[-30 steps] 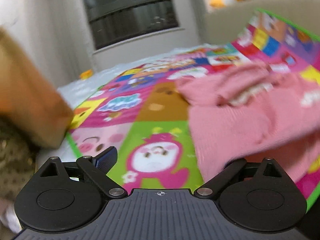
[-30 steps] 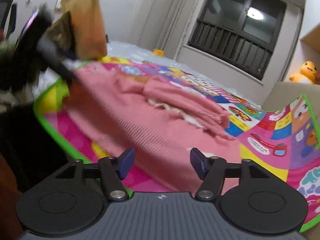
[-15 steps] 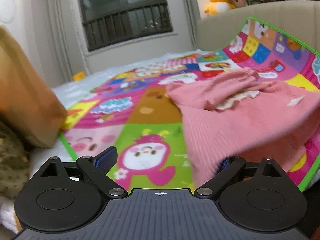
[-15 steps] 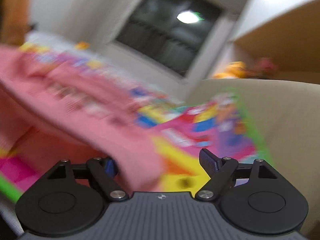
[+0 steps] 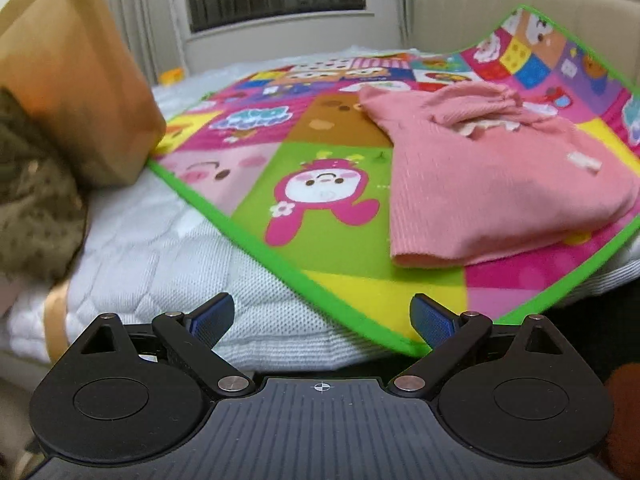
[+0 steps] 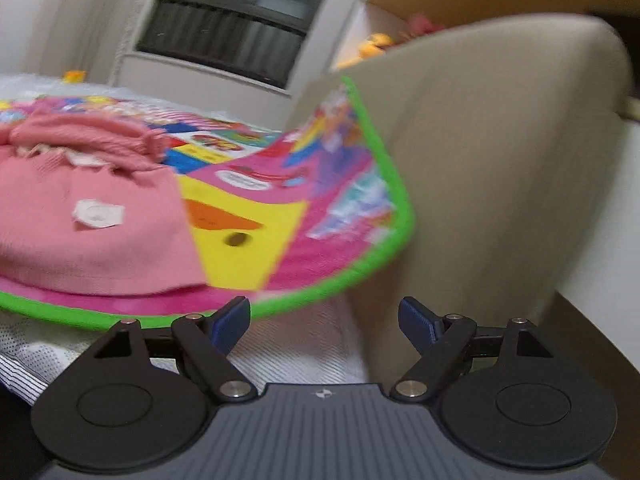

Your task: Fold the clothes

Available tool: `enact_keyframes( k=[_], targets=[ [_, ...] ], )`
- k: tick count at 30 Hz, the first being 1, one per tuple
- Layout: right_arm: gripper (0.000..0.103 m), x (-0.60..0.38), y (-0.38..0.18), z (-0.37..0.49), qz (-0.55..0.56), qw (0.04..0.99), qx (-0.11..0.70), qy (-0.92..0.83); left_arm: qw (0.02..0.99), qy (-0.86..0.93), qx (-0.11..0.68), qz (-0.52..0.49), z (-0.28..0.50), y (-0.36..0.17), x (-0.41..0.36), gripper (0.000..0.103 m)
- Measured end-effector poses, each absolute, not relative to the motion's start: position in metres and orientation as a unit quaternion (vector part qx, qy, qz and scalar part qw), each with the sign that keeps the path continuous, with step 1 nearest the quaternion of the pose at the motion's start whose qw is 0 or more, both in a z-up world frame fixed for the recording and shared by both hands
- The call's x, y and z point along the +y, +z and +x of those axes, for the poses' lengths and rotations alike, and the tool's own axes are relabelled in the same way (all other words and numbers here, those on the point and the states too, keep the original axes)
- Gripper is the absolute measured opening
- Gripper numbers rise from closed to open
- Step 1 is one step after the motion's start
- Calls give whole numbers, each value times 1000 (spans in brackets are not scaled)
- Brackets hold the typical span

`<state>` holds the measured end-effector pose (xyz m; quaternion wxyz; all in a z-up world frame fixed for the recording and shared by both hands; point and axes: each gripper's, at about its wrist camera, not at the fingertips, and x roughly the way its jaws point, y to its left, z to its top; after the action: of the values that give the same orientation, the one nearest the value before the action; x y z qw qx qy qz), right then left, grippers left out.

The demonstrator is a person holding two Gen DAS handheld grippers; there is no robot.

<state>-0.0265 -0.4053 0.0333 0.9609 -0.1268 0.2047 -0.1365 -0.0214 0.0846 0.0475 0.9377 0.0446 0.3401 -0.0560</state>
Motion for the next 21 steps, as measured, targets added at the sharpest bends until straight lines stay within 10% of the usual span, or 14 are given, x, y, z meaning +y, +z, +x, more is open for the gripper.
enact_keyframes(
  k=[10,15,21],
  targets=[
    [87,-387,63,15,72,983,164,34,952,-165,251,-61,44,88,41,101],
    [87,-358,37,58,91,968,219,76,922,-156,346,-77,100,47,26,100],
    [88,-357,0,54,92,956,268,75,915,-171,364,-43,69,26,22,57]
  ],
)
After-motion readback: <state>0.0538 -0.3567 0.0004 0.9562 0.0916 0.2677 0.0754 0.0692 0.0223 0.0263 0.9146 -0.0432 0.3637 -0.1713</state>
